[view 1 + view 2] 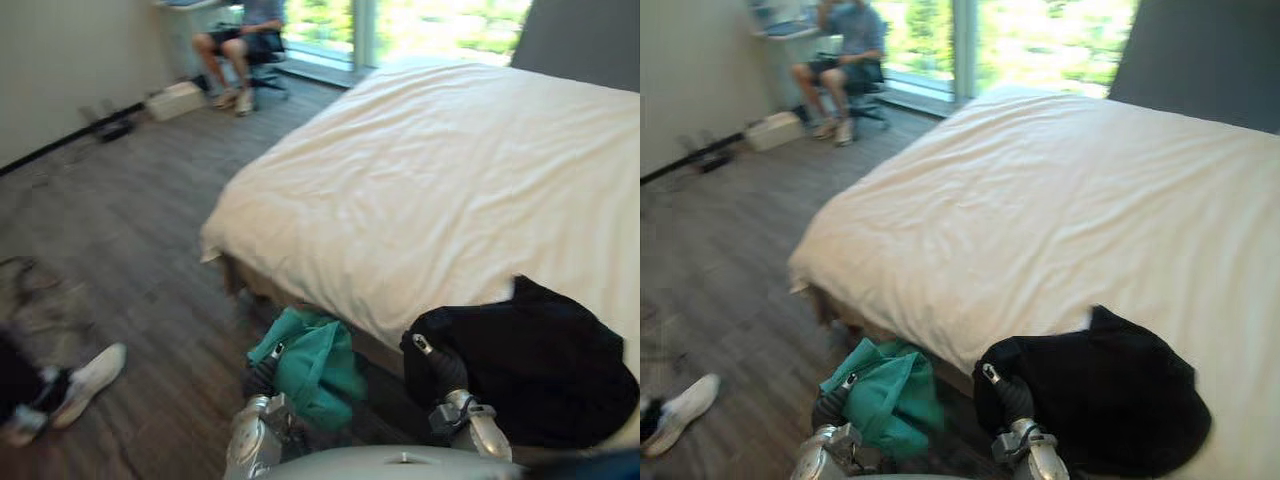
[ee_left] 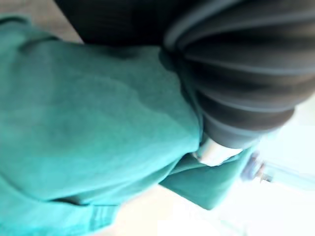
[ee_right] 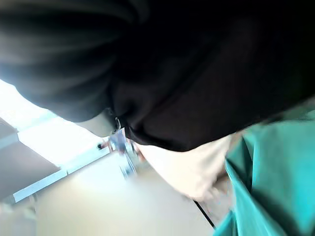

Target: Tidy the bed and pick cloth on bed and put in laundry

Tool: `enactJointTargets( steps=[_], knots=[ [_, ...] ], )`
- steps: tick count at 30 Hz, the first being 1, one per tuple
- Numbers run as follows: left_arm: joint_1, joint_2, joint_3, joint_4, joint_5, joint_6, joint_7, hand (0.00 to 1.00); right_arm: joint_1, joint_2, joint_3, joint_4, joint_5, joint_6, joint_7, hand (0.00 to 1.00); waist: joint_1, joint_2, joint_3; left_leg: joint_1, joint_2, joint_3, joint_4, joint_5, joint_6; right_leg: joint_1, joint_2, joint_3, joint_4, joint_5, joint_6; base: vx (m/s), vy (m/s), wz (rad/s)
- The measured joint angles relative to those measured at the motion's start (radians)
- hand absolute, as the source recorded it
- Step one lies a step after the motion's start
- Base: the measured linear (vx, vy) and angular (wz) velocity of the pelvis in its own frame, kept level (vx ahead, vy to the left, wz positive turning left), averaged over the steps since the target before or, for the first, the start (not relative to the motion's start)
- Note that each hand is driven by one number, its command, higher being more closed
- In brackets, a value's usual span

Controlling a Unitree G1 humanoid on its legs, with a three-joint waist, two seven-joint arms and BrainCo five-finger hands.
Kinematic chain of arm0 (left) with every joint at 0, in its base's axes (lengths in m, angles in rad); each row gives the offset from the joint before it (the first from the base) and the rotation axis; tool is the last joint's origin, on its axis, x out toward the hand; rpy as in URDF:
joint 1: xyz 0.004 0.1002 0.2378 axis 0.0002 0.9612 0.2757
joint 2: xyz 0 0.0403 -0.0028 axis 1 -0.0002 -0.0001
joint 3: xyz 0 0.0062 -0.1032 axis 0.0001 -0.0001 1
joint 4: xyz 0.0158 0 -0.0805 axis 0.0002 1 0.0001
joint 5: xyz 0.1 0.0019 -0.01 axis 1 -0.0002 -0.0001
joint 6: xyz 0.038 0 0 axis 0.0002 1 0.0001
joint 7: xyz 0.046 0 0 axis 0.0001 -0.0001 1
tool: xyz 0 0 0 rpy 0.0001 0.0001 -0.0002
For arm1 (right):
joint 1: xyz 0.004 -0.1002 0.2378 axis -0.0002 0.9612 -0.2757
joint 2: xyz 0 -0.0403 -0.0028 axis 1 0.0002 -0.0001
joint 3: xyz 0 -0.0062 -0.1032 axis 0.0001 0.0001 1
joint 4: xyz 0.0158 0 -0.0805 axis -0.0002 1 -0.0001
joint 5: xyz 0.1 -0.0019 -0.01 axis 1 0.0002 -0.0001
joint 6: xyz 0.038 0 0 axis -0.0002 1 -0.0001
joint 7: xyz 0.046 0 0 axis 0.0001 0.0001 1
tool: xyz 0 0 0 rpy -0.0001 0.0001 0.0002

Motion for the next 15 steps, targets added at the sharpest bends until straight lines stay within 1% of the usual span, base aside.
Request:
enactJointTargets(
  steps=[1, 2, 3, 4, 5, 6, 7, 8, 9, 10, 11, 12, 13, 14, 15],
  knots=[
    [-0.001, 0.005, 0.003, -0.011, 0.000, 0.000, -0.002, 1.00, -0.008, -0.002, -0.005, 0.000, 0.000, 0.004, 0.000, 1.00, 0.007, -0.001, 0.001, -0.009, -0.008, -0.007, -0.006, -0.004, 0.010, -0.007, -0.005, -0.008, 0.016, 0.003, -0.004, 0.06, 0.125, 1.03],
    [-0.003, 0.014, 0.005, -0.032, -0.001, 0.001, -0.004, 1.00, -0.026, 0.001, -0.016, 0.002, 0.000, 0.014, 0.002, 1.00, 0.017, -0.005, 0.006, -0.011, -0.018, -0.003, -0.015, -0.008, 0.037, -0.009, -0.017, -0.014, 0.039, 0.012, -0.007, 0.07, 0.095, 0.76],
    [-0.003, 0.022, 0.016, -0.055, -0.001, 0.001, -0.017, 1.00, -0.043, 0.005, -0.026, 0.004, 0.000, 0.022, 0.003, 1.00, 0.027, -0.011, 0.012, -0.013, -0.018, 0.032, -0.013, -0.030, 0.082, -0.008, -0.027, -0.039, 0.067, 0.038, -0.010, 0.09, 0.092, 0.78],
    [-0.004, 0.026, 0.019, -0.062, -0.001, 0.001, -0.020, 1.00, -0.046, 0.006, -0.030, 0.004, 0.000, 0.025, 0.003, 1.00, 0.027, -0.016, 0.015, -0.008, -0.011, 0.072, -0.011, -0.046, 0.102, -0.002, -0.035, -0.056, 0.085, 0.054, -0.011, 0.15, 0.123, 1.28],
    [-0.012, 0.027, 0.023, -0.064, -0.001, 0.002, -0.028, 1.00, -0.048, -0.001, -0.041, 0.004, 0.000, 0.028, 0.004, 1.00, 0.011, -0.008, 0.014, 0.018, 0.000, 0.125, -0.015, -0.055, 0.124, -0.004, -0.045, -0.080, 0.157, 0.096, -0.039, 0.24, 0.112, 1.73],
    [-0.028, 0.017, 0.019, -0.063, -0.001, 0.002, -0.043, 1.00, -0.053, -0.016, -0.057, 0.014, 0.000, 0.028, 0.004, 1.00, -0.024, 0.017, 0.023, 0.030, 0.003, 0.101, -0.044, -0.043, 0.141, -0.033, -0.042, -0.078, 0.247, 0.054, -0.050, 0.25, 0.077, 1.83],
    [-0.041, 0.012, 0.025, -0.059, -0.003, 0.002, -0.043, 1.00, -0.060, -0.017, -0.060, 0.024, 0.001, 0.028, 0.004, 1.00, -0.037, 0.019, 0.024, 0.037, -0.003, 0.081, -0.064, -0.036, 0.150, -0.044, -0.020, -0.076, 0.221, -0.006, -0.035, 0.21, 0.036, 1.34],
    [-0.072, -0.002, 0.038, -0.035, -0.011, -0.001, -0.042, 1.00, -0.078, -0.031, -0.058, 0.046, 0.000, 0.029, 0.004, 1.00, -0.030, 0.041, 0.037, 0.065, -0.006, 0.073, -0.102, -0.018, 0.154, -0.075, 0.019, -0.073, 0.136, -0.036, -0.042, 0.19, 0.030, 0.71],
    [-0.096, -0.004, 0.034, -0.007, -0.011, -0.001, -0.042, 1.00, -0.102, -0.033, -0.052, 0.052, -0.001, 0.029, -0.005, 1.00, -0.026, 0.060, 0.049, 0.098, -0.021, 0.059, -0.131, 0.014, 0.109, -0.091, 0.057, -0.086, 0.007, 0.001, -0.044, 0.18, 0.046, 0.55],
    [-0.099, -0.003, 0.032, 0.000, -0.011, -0.001, -0.042, 1.00, -0.102, -0.030, -0.051, 0.052, -0.002, 0.029, -0.013, 1.00, -0.032, 0.054, 0.049, 0.104, -0.041, 0.053, -0.147, 0.025, 0.091, -0.097, 0.063, -0.099, -0.052, 0.045, -0.053, 0.21, 0.052, 1.03],
    [-0.112, -0.007, 0.023, 0.024, -0.013, 0.003, -0.042, 1.00, -0.094, -0.026, -0.054, 0.063, -0.042, 0.024, -0.044, 1.00, -0.055, 0.062, 0.045, 0.119, -0.074, 0.018, -0.179, 0.029, 0.075, -0.067, 0.047, -0.132, -0.059, 0.094, -0.057, 0.18, 0.053, 0.83],
    [-0.114, -0.015, 0.007, 0.017, -0.012, 0.002, -0.042, 1.00, -0.102, -0.034, -0.053, 0.096, -0.066, 0.028, -0.079, 1.00, -0.035, 0.072, 0.045, 0.141, -0.088, 0.023, -0.204, 0.028, 0.072, -0.066, 0.026, -0.150, -0.038, 0.096, -0.051, 0.15, 0.049, 0.68],
    [-0.109, -0.015, 0.001, 0.014, -0.010, 0.002, -0.042, 1.00, -0.106, -0.034, -0.053, 0.109, -0.069, 0.030, -0.092, 1.00, -0.023, 0.079, 0.046, 0.147, -0.096, 0.015, -0.209, 0.034, 0.065, -0.065, 0.016, -0.161, -0.022, 0.095, -0.050, 0.13, 0.046, 0.41],
    [-0.090, -0.014, -0.009, 0.014, -0.010, 0.002, -0.040, 1.00, -0.102, -0.032, -0.053, 0.122, -0.072, 0.033, -0.122, 1.00, -0.027, 0.090, 0.046, 0.155, -0.112, -0.020, -0.226, 0.047, 0.062, -0.063, -0.008, -0.200, 0.035, 0.093, -0.046, 0.09, 0.018, 0.85],
    [-0.091, -0.014, -0.010, 0.014, -0.010, 0.002, -0.040, 1.00, -0.097, -0.031, -0.054, 0.128, -0.077, 0.036, -0.136, 1.00, -0.034, 0.090, 0.054, 0.167, -0.121, -0.039, -0.235, 0.048, 0.065, -0.056, -0.032, -0.226, 0.094, 0.093, -0.046, 0.15, 0.049, 1.17]
  ],
)
